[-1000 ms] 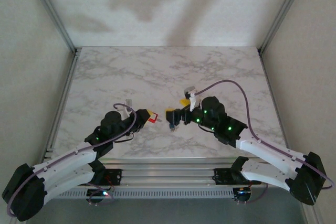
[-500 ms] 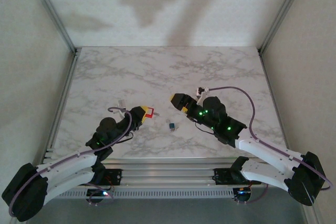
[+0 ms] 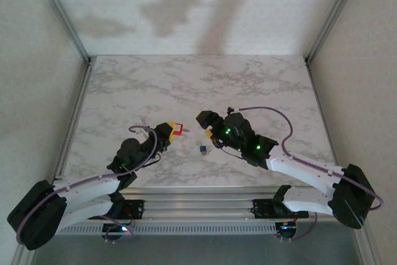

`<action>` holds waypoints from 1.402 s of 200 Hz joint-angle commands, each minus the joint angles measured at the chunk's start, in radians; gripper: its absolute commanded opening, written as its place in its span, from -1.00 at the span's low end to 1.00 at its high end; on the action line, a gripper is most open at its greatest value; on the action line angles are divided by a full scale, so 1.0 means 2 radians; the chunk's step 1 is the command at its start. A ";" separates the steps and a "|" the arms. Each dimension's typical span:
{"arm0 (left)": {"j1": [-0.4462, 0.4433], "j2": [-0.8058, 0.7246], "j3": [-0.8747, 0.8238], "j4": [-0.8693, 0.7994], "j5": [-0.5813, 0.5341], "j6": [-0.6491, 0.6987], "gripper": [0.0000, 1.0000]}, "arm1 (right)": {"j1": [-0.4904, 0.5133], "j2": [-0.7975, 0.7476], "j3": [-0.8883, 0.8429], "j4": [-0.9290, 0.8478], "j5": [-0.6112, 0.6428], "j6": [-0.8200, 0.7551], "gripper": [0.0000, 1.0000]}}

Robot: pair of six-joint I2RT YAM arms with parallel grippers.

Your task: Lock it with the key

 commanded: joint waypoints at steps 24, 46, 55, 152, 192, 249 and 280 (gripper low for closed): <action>-0.007 0.019 0.003 0.067 -0.007 -0.020 -1.00 | 0.021 0.034 0.034 0.013 0.007 0.022 0.52; -0.007 0.018 0.003 0.066 -0.008 -0.019 -1.00 | 0.024 0.044 0.033 0.019 0.007 0.028 0.42; -0.007 0.017 0.003 0.064 -0.009 -0.019 -1.00 | 0.024 0.048 0.032 0.025 0.005 0.030 0.31; -0.009 0.029 0.004 0.066 -0.011 -0.021 -1.00 | 0.030 0.066 0.029 0.048 -0.001 0.033 -0.06; -0.010 0.037 0.004 0.070 -0.009 -0.023 -1.00 | 0.030 0.074 0.028 0.056 -0.008 0.033 -0.15; -0.010 0.036 0.004 0.068 -0.011 -0.022 -1.00 | 0.032 0.082 0.026 0.068 -0.016 0.036 -0.29; -0.011 0.037 0.003 0.068 -0.010 -0.022 -1.00 | 0.032 0.084 0.024 0.071 -0.016 0.036 -0.37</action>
